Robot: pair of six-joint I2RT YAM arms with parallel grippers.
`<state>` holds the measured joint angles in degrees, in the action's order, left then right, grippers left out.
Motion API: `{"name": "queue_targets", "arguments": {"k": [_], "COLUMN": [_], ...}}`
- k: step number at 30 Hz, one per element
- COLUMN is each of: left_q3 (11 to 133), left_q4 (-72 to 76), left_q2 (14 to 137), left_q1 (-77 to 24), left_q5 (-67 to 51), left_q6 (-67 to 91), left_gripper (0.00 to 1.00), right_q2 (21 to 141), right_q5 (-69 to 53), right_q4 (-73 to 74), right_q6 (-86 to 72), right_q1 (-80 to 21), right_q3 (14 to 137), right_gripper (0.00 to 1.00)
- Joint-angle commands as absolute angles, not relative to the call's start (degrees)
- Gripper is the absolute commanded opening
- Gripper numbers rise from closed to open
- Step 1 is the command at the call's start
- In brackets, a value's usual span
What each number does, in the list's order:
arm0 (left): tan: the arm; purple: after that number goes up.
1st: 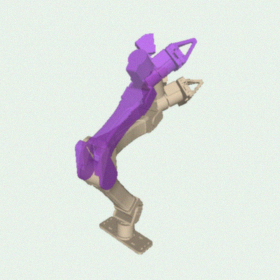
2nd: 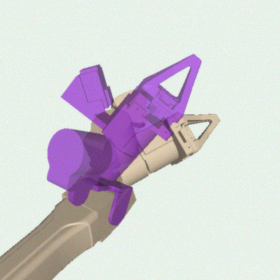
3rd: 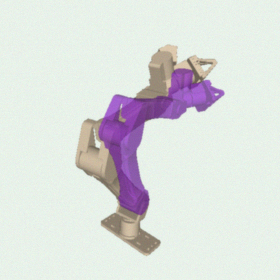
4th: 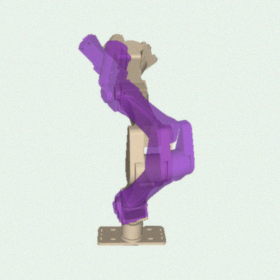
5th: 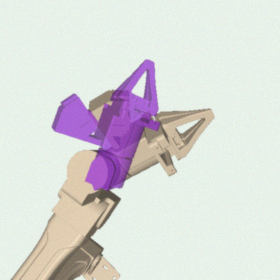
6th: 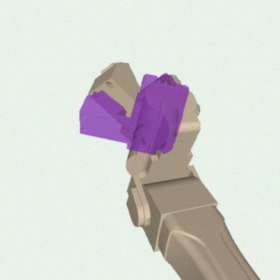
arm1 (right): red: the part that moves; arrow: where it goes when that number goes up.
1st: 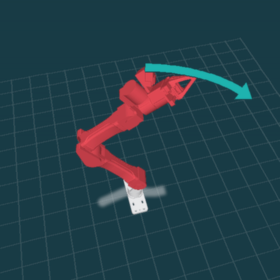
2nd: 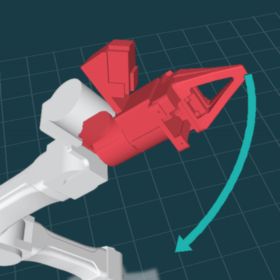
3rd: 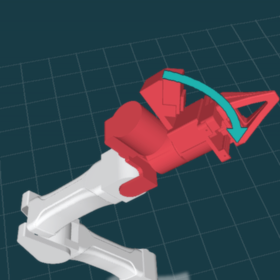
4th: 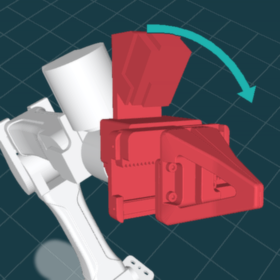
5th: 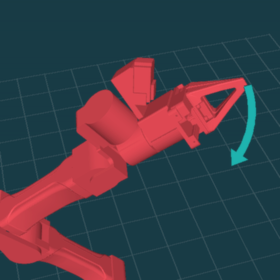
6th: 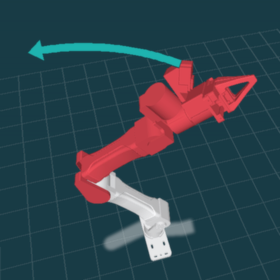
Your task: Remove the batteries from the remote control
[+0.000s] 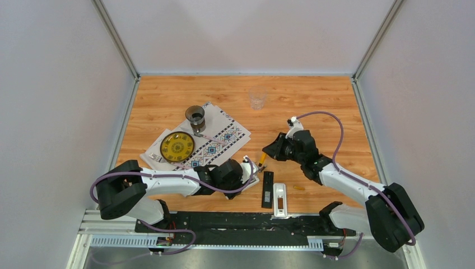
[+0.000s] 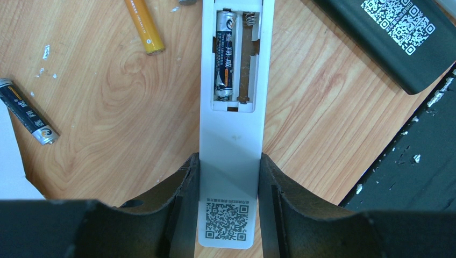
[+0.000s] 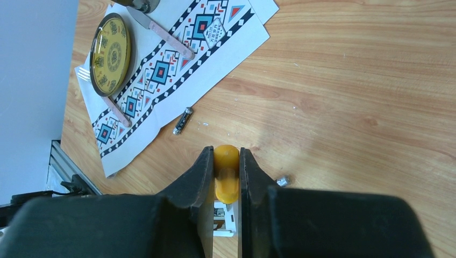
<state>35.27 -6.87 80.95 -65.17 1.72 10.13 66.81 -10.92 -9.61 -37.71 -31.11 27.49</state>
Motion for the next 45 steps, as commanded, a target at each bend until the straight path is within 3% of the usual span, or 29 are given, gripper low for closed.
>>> {"name": "queue_targets", "arguments": {"k": [1,9,25,45], "left_q3": [34.19,34.28,34.28,34.98], "left_q4": [-8.61,-8.70,-8.70,-8.88], "left_q2": [81.91,82.00,82.00,83.23], "left_q1": [-65.21,-65.21,-65.13,-65.21], "left_q5": [0.26,0.26,0.26,0.26], "left_q6": [11.16,11.07,11.07,10.90], "left_gripper": [0.00,0.00,0.00,0.00], "right_q2": [64.43,61.18,53.35,62.22], "right_q5": [-11.69,-10.20,-4.75,-7.73], "right_q4": [-10.28,-17.65,-17.05,-20.57], "right_q6": [-38.14,-38.32,-38.32,-39.20], "right_q1": [-32.34,-32.43,-32.61,-32.96], "right_q3": [25.75,20.48,18.28,18.46], "right_gripper": [0.00,0.00,0.00,0.00]}}
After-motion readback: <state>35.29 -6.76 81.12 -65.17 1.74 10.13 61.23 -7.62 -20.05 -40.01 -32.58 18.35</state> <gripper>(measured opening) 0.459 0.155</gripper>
